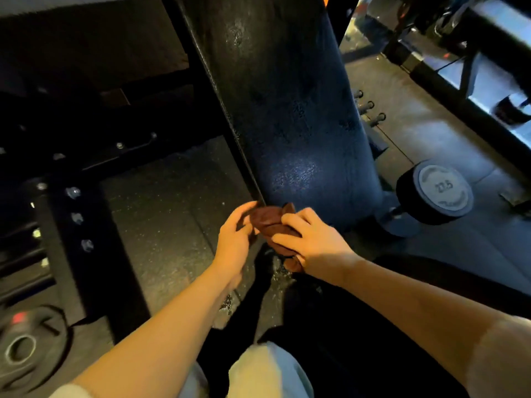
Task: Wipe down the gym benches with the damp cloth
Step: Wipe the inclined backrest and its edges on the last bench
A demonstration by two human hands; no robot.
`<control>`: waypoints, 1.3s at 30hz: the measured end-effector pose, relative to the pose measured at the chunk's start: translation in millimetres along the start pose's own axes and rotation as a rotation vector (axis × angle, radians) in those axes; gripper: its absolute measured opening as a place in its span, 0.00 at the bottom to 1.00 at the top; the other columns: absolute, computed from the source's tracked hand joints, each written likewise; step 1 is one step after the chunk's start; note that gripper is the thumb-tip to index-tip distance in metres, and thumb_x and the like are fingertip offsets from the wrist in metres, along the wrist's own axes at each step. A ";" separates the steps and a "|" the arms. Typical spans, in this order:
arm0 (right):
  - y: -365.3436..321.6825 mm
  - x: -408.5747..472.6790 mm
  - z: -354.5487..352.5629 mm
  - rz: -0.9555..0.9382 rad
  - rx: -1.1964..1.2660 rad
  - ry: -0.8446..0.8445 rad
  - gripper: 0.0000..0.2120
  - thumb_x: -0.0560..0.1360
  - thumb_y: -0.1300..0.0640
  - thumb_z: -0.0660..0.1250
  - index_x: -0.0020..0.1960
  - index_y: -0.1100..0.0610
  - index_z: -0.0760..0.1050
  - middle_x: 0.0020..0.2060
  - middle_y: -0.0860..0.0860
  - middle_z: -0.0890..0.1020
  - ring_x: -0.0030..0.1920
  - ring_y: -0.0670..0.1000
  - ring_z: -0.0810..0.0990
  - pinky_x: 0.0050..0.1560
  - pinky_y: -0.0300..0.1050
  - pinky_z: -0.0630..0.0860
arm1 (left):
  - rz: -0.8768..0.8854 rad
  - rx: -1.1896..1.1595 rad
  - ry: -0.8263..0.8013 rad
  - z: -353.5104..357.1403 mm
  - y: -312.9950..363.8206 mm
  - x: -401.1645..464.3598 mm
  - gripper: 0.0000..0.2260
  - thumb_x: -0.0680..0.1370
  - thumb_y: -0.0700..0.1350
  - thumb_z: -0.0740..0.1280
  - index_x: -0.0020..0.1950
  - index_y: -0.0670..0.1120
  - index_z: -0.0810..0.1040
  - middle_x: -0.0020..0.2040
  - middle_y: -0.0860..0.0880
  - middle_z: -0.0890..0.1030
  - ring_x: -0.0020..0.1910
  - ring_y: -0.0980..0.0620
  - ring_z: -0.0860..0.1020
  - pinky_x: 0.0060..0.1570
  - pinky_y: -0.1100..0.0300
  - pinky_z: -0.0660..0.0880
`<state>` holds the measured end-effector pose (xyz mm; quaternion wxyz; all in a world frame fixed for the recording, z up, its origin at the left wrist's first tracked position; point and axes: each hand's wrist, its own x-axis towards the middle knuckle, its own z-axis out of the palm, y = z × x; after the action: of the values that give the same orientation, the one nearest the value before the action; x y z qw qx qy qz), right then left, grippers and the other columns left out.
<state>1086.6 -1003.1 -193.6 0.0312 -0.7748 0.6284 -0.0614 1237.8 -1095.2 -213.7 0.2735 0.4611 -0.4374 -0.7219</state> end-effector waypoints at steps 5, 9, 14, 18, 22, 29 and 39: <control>-11.7 -35.7 3.5 0.031 0.070 -0.110 0.14 0.63 0.65 0.70 0.44 0.50 0.80 0.49 0.48 0.73 0.42 0.55 0.71 0.29 0.43 0.74 | -0.190 0.172 0.066 11.1 1.8 -31.1 0.20 0.78 0.27 0.54 0.62 0.46 0.76 0.61 0.42 0.77 0.55 0.51 0.74 0.53 0.61 0.69; -31.4 -28.2 -29.6 0.471 0.424 -0.019 0.15 0.67 0.66 0.67 0.51 0.56 0.83 0.53 0.54 0.78 0.50 0.56 0.74 0.53 0.40 0.70 | -0.220 0.227 0.135 21.4 33.0 -65.1 0.14 0.78 0.30 0.60 0.57 0.46 0.77 0.53 0.44 0.78 0.44 0.54 0.74 0.42 0.65 0.69; -57.6 -21.6 -135.8 0.780 0.959 0.273 0.15 0.72 0.73 0.63 0.52 0.58 0.78 0.48 0.51 0.81 0.49 0.46 0.78 0.55 0.34 0.72 | -0.155 0.243 0.086 52.3 125.0 -106.6 0.04 0.81 0.42 0.62 0.49 0.47 0.76 0.38 0.50 0.74 0.40 0.52 0.70 0.37 0.63 0.66; -60.5 -29.4 -224.8 0.783 1.115 0.292 0.10 0.74 0.68 0.66 0.50 0.55 0.76 0.45 0.52 0.83 0.47 0.46 0.80 0.54 0.43 0.76 | -0.101 0.225 0.053 89.5 211.4 -137.8 0.08 0.81 0.46 0.63 0.43 0.48 0.78 0.45 0.42 0.80 0.45 0.45 0.77 0.50 0.52 0.74; -62.0 -52.3 -311.2 0.773 1.102 0.295 0.17 0.70 0.71 0.69 0.44 0.48 0.78 0.51 0.50 0.83 0.54 0.47 0.81 0.59 0.45 0.77 | 0.032 0.277 -0.002 128.7 283.4 -173.4 0.08 0.80 0.41 0.64 0.43 0.50 0.77 0.41 0.49 0.78 0.42 0.52 0.74 0.40 0.62 0.70; -84.5 -116.9 -441.1 0.992 1.009 0.498 0.20 0.66 0.78 0.66 0.48 0.55 0.78 0.45 0.52 0.81 0.43 0.49 0.82 0.41 0.46 0.81 | 0.231 0.378 -0.346 190.7 364.8 -247.6 0.06 0.78 0.41 0.67 0.42 0.48 0.74 0.42 0.39 0.77 0.42 0.43 0.77 0.46 0.49 0.75; -181.3 -277.7 -572.6 1.467 0.797 0.868 0.09 0.74 0.56 0.72 0.53 0.59 0.82 0.49 0.56 0.83 0.50 0.55 0.82 0.53 0.51 0.79 | 0.521 0.416 -0.875 274.9 410.7 -411.8 0.08 0.75 0.33 0.69 0.42 0.43 0.71 0.40 0.47 0.76 0.39 0.53 0.74 0.39 0.70 0.71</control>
<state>1129.3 -677.3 380.8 0.0880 -0.0270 0.8490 -0.5203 1160.6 -854.2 377.7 0.1389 0.0388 -0.7436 -0.6529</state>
